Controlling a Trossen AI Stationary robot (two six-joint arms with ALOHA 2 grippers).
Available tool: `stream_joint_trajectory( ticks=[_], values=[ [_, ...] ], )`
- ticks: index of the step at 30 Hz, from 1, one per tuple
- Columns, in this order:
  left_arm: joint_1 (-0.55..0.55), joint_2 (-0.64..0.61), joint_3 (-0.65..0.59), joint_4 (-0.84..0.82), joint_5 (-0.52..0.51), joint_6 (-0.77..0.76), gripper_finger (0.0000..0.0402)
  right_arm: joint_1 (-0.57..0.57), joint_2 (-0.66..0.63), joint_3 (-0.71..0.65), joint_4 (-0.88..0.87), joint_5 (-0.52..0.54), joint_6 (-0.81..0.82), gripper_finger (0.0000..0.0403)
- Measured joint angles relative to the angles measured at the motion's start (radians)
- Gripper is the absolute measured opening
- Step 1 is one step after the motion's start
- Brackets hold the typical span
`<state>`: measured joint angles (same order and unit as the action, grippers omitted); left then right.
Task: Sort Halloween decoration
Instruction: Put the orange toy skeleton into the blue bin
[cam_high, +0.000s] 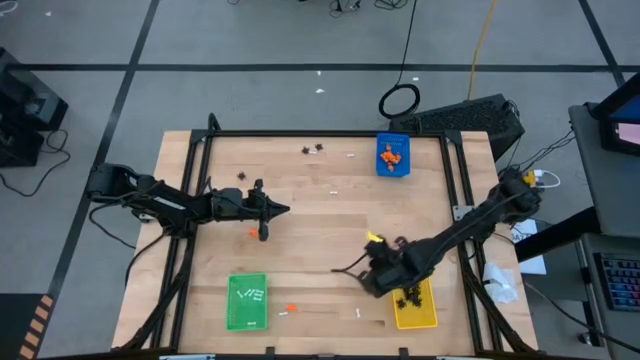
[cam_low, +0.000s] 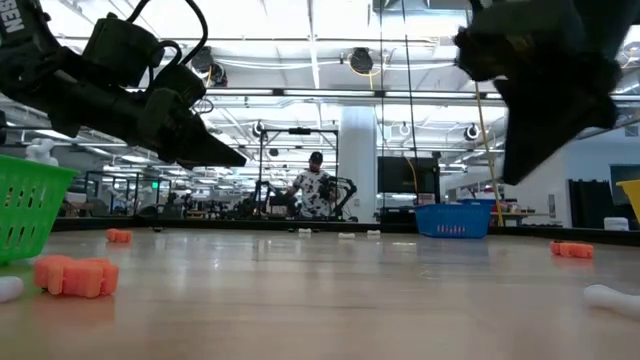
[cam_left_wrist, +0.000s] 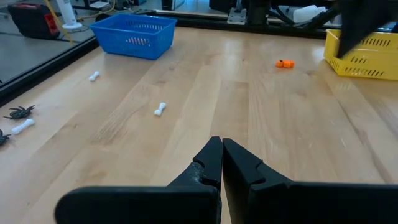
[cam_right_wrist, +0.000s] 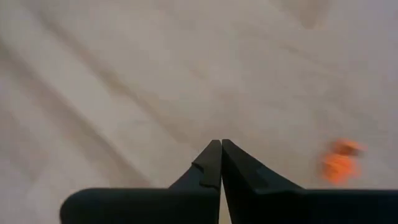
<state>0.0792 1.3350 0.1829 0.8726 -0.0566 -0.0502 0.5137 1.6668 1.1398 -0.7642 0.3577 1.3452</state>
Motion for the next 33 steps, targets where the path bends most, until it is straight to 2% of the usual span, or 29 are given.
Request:
stream_joint_trajectory(
  ticks=[3, 7, 14, 18, 23, 27, 30, 33],
  values=[
    [0.000, 0.000, 0.000, 0.000, 0.000, -0.020, 0.0008, -0.010, -0.042, -0.028, -0.087, -0.010, 0.044, 0.0014],
    [-0.001, 0.000, 0.000, 0.000, 0.000, -0.023, 0.0008, -0.036, -0.031, -0.047, -0.186, -0.085, 0.073, 0.0058],
    [-0.001, 0.000, 0.000, -0.003, 0.000, -0.023, 0.0008, -0.086, 0.024, -0.047, -0.254, -0.102, 0.130, 0.0147],
    [-0.001, 0.000, 0.000, -0.012, 0.000, -0.023, 0.0008, -0.125, 0.039, -0.048, -0.265, -0.143, 0.092, 0.0170],
    [-0.001, 0.000, 0.000, -0.033, 0.000, -0.024, 0.0008, -0.182, 0.040, -0.123, -0.216, -0.227, 0.044, 0.0167],
    [-0.001, 0.000, 0.000, -0.047, 0.000, -0.024, 0.0008, -0.213, 0.032, -0.215, -0.071, -0.297, -0.007, 0.0150],
    [-0.001, 0.000, 0.000, -0.047, 0.000, -0.027, 0.0008, -0.221, 0.032, -0.246, -0.032, -0.327, -0.023, 0.0121],
    [-0.001, 0.000, 0.000, -0.047, 0.000, -0.027, 0.0008, -0.220, 0.029, -0.237, -0.043, -0.327, -0.035, 0.0072]
  ],
)
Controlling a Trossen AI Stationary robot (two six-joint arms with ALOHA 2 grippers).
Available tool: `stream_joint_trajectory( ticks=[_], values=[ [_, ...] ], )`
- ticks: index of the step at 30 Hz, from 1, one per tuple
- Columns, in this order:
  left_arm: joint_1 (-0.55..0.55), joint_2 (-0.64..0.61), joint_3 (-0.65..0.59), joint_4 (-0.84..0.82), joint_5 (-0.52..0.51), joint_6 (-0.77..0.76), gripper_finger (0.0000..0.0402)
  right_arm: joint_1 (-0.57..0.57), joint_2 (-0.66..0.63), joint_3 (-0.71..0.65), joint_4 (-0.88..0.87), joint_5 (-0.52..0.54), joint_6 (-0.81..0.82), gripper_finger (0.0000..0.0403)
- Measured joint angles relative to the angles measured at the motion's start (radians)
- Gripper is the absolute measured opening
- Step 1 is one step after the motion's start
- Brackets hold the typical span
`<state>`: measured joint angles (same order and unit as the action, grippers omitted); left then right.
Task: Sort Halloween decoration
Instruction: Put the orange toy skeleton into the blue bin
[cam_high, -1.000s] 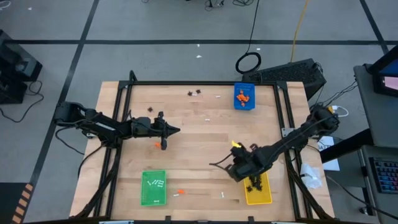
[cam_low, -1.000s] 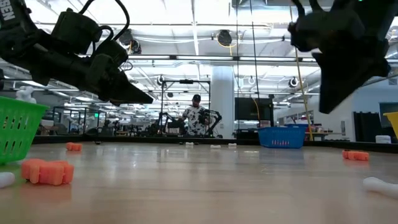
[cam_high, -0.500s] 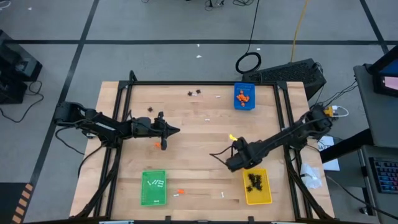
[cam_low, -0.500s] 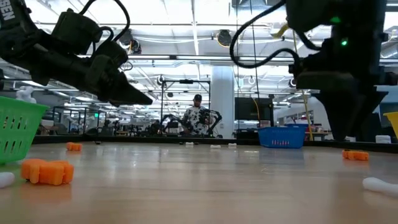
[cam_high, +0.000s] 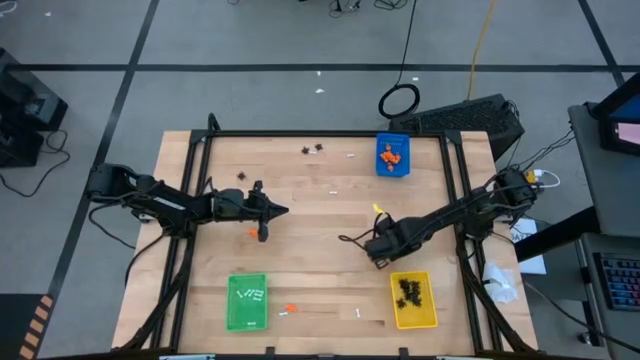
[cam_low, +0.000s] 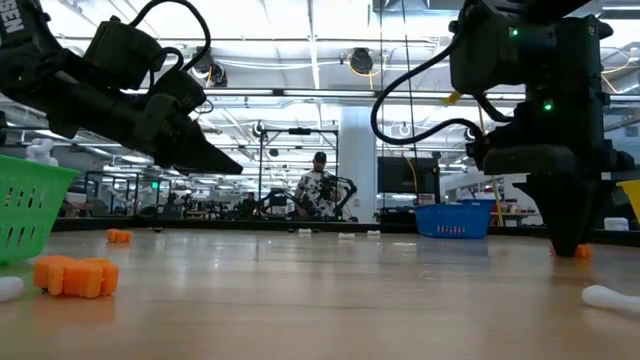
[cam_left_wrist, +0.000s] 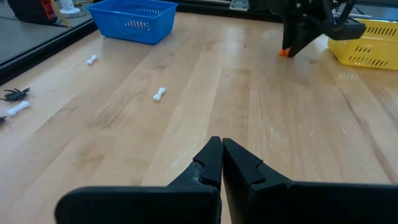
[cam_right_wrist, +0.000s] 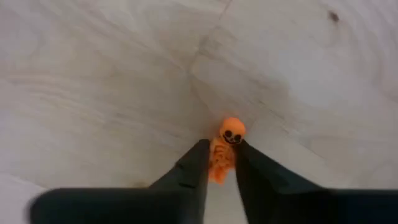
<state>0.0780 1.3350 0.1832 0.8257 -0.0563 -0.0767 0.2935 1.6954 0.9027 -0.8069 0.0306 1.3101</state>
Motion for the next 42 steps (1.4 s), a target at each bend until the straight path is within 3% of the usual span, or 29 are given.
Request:
stream_joint_trajectory(
  ticks=[4, 10, 15, 23, 28, 32, 42],
  values=[
    [0.000, 0.000, 0.000, 0.002, 0.000, 0.000, 0.0008, 0.002, -0.033, 0.033, -0.030, 0.031, -0.078, 0.0013],
    [0.000, 0.000, 0.000, 0.004, 0.000, 0.004, 0.0008, -0.018, -0.109, 0.099, -0.083, 0.103, -0.174, 0.0010],
    [0.000, 0.000, 0.000, 0.005, 0.000, 0.004, 0.0008, -0.101, -0.168, 0.134, -0.161, 0.179, -0.235, 0.0001],
    [0.008, 0.000, 0.001, 0.068, 0.000, 0.021, 0.0008, -0.446, -0.217, 0.196, -0.183, 0.261, -0.504, 0.0000],
    [0.020, 0.000, 0.001, 0.073, 0.000, 0.032, 0.0008, -0.708, -0.208, 0.214, -0.129, 0.253, -0.712, 0.0000],
    [0.033, 0.000, 0.001, 0.073, 0.000, 0.035, 0.0008, -0.878, -0.203, 0.214, -0.057, 0.189, -0.849, 0.0000],
    [0.046, 0.000, 0.001, 0.061, 0.000, 0.034, 0.0008, -1.079, -0.067, 0.214, 0.069, 0.055, -1.082, 0.0000]
  ],
)
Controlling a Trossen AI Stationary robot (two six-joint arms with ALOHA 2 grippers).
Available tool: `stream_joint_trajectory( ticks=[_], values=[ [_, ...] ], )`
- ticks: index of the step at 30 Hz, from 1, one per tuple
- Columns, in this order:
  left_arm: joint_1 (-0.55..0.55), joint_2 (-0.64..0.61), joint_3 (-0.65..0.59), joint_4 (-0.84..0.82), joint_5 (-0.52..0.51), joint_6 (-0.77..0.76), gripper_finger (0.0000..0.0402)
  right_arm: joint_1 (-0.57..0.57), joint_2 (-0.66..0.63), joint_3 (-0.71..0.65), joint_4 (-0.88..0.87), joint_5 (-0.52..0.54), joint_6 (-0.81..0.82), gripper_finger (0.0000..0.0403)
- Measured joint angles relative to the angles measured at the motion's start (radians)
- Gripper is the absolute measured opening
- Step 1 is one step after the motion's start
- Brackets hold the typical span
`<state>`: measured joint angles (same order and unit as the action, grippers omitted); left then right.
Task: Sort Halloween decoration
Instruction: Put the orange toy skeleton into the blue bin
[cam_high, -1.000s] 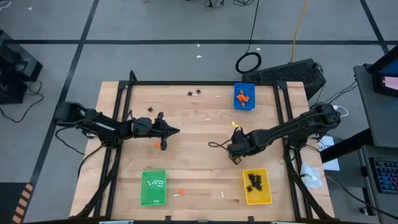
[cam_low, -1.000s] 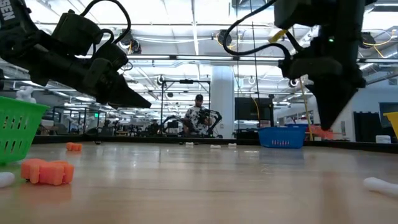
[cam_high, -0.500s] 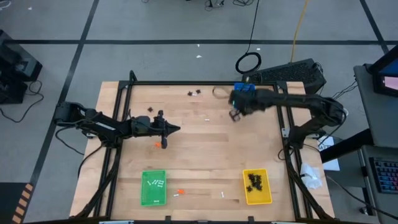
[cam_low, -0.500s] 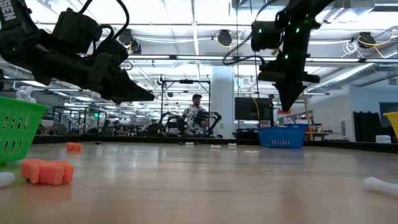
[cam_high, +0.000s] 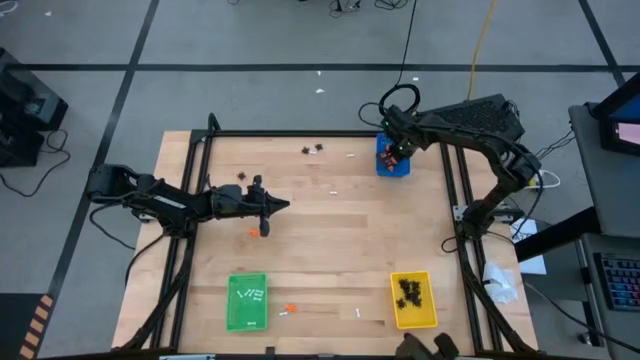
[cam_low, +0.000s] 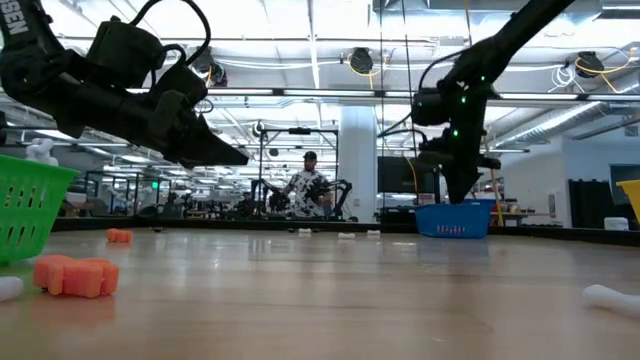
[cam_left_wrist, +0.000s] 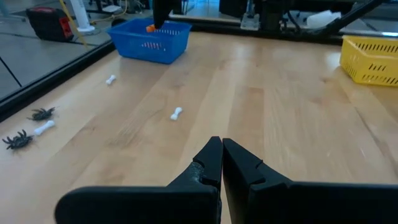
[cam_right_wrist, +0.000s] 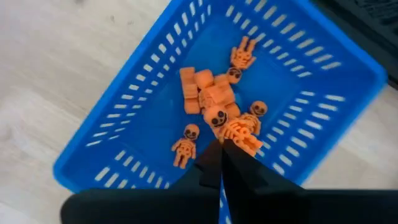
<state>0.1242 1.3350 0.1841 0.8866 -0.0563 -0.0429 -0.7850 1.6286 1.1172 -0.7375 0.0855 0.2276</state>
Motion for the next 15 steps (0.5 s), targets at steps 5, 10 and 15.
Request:
stream_joint_trajectory(
  ticks=[5, 10, 15],
  values=[
    [0.001, 0.000, 0.000, -0.015, 0.000, -0.003, 0.0008, -0.050, 0.053, 0.000, 0.012, -0.012, -0.111, 0.0000],
    [0.001, 0.000, 0.000, -0.016, 0.000, -0.012, 0.0008, -0.067, 0.053, 0.000, 0.008, -0.011, -0.166, 0.0002],
    [0.001, 0.000, 0.010, -0.015, 0.000, -0.028, 0.0008, -0.067, 0.049, 0.008, -0.006, -0.010, -0.226, 0.0036]
  ],
)
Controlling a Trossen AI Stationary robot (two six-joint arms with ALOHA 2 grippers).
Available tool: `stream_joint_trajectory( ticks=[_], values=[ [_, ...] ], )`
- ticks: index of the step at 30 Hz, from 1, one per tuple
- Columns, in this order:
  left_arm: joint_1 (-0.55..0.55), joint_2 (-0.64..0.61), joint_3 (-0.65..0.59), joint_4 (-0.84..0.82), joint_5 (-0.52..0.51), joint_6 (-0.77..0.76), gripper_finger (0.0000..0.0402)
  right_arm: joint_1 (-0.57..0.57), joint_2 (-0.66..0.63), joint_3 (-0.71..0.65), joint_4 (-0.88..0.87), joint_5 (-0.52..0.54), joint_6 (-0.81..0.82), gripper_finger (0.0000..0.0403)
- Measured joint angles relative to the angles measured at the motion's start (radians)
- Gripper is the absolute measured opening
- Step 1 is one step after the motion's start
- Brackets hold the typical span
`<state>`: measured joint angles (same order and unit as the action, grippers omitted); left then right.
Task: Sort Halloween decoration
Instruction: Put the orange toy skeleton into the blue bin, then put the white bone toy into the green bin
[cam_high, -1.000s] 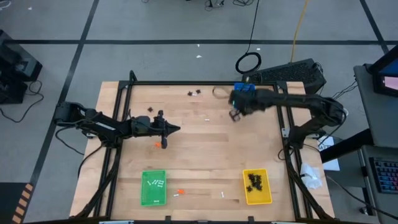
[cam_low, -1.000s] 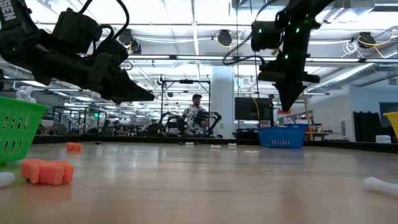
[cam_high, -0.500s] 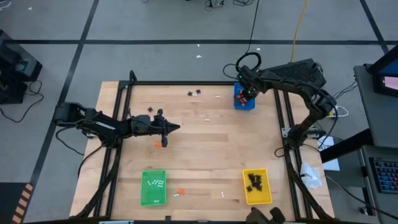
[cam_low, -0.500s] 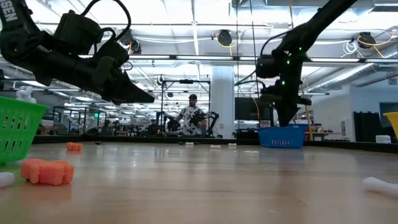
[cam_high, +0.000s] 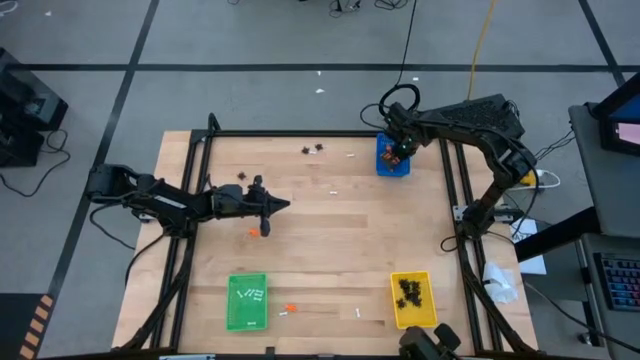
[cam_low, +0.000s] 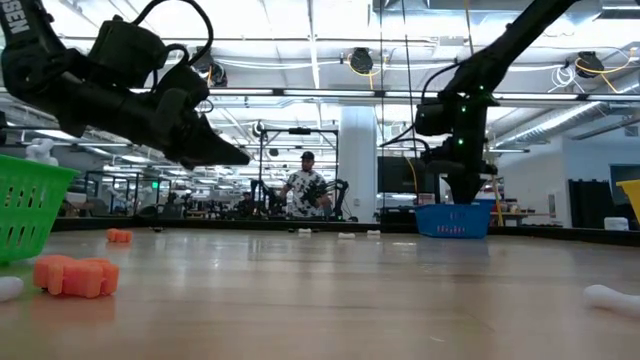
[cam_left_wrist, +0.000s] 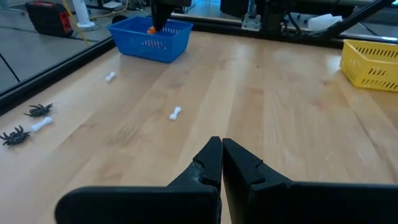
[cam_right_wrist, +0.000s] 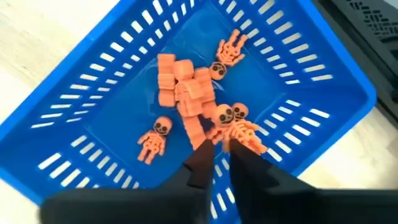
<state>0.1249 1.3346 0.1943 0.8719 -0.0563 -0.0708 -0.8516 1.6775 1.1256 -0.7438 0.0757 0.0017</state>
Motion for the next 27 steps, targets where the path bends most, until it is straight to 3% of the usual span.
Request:
stream_joint_trajectory(
  ticks=[7, 11, 15, 23, 27],
  values=[
    [0.000, 0.000, 0.003, 0.000, 0.000, 0.017, 0.0008, 0.029, -0.008, 0.162, -0.188, 0.060, 0.011, 0.0118],
    [-0.001, 0.000, 0.003, -0.005, 0.025, 0.026, 0.0008, 0.092, -0.052, 0.232, -0.208, 0.054, 0.051, 0.0138],
    [-0.001, 0.000, 0.003, -0.038, 0.030, 0.033, 0.0008, 0.195, -0.098, 0.239, -0.200, 0.054, 0.097, 0.0115],
    [-0.001, 0.000, 0.003, -0.111, 0.026, 0.058, 0.0008, 0.482, -0.112, 0.237, -0.099, 0.056, 0.229, 0.0009],
    [-0.001, 0.000, 0.003, -0.111, 0.030, 0.053, 0.0008, 0.628, -0.108, 0.207, -0.014, 0.052, 0.332, 0.0011]
  ],
)
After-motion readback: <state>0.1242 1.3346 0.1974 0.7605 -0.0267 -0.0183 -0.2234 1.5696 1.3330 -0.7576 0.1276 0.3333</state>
